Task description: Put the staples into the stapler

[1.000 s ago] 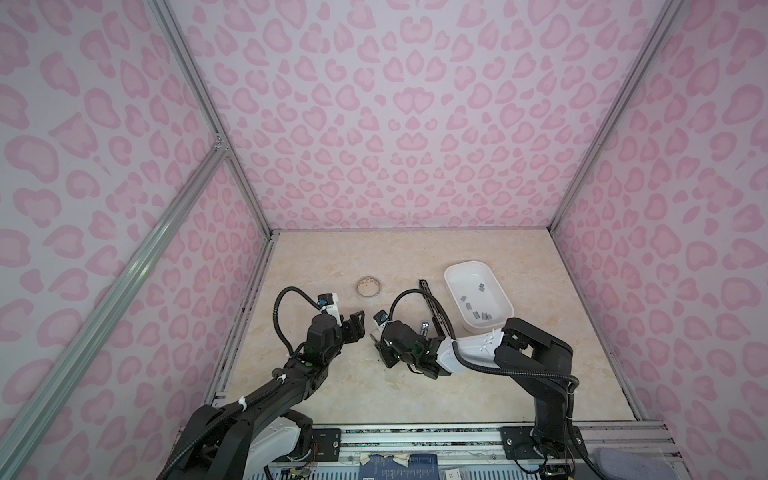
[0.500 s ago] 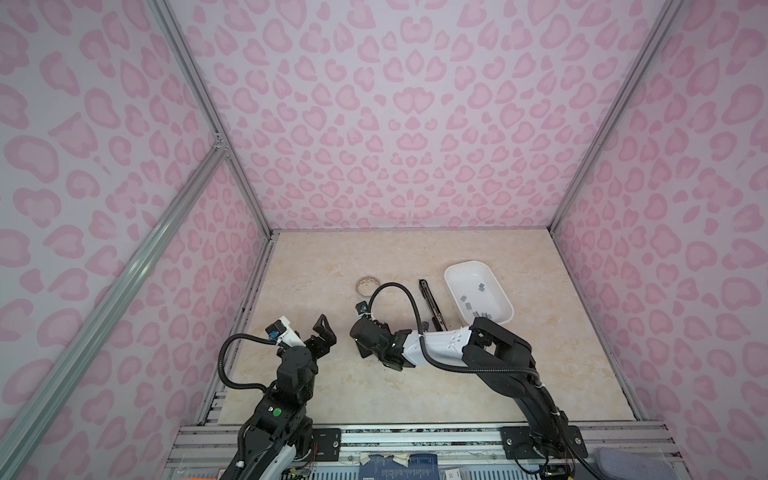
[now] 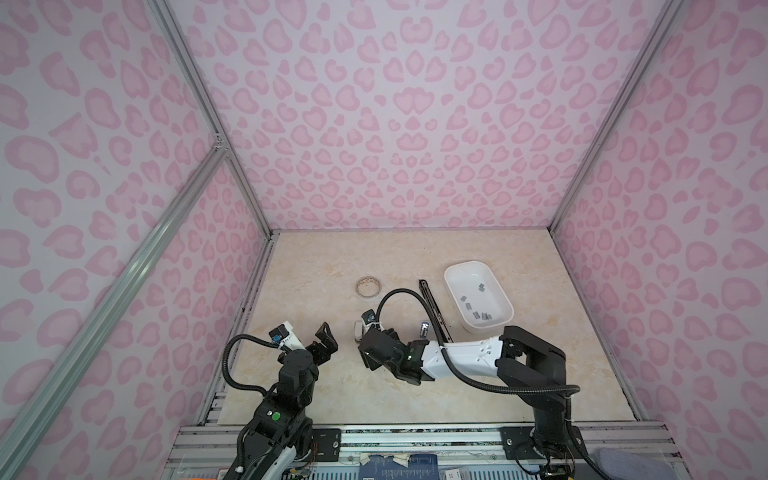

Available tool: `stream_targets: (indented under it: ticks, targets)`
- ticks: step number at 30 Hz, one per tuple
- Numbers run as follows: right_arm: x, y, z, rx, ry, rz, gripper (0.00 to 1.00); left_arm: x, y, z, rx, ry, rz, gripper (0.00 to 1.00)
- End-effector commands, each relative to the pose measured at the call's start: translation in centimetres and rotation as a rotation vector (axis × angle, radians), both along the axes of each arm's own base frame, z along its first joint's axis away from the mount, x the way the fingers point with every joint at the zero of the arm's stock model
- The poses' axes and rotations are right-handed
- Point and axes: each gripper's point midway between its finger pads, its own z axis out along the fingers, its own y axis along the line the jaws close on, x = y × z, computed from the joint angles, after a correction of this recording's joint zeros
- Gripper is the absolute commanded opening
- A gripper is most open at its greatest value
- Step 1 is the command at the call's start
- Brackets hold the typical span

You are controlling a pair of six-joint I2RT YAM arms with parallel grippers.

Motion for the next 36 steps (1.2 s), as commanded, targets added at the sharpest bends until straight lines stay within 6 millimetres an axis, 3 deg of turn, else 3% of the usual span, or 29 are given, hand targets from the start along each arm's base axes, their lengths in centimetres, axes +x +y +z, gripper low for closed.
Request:
stream_targets:
  ticks: [1,6,12,20,31,34,36]
  targets:
    - [0.1,-3.4,0.4,-0.011,-0.045,-0.097,0.65,0.4,-1.2,0.8,-0.016,-0.009,-0.061,0.99]
    - [-0.8,-8.4,-0.1,-0.039,-0.056,-0.197,0.64,0.9,-2.2,0.7,-0.003,0.023,-0.112,1.00]
    - [-1.7,-11.0,-1.2,-0.086,-0.065,-0.263,0.72,1.1,-2.7,0.1,0.005,0.049,-0.131,0.99]
    - [-1.9,-11.8,-3.8,-0.125,-0.036,-0.303,0.74,1.0,-2.9,0.0,0.004,0.055,-0.147,0.99]
    - [-1.6,-12.4,-5.3,-0.124,0.000,-0.327,0.76,1.2,-2.9,0.3,0.005,0.049,-0.147,0.99]
    - [-1.5,-12.4,-5.7,-0.105,0.019,-0.328,0.70,1.2,-3.0,0.0,0.007,0.058,-0.147,0.99]
    - [-1.4,-12.2,-6.1,-0.090,0.040,-0.321,0.60,1.3,-3.0,0.1,0.009,0.058,-0.146,0.99]
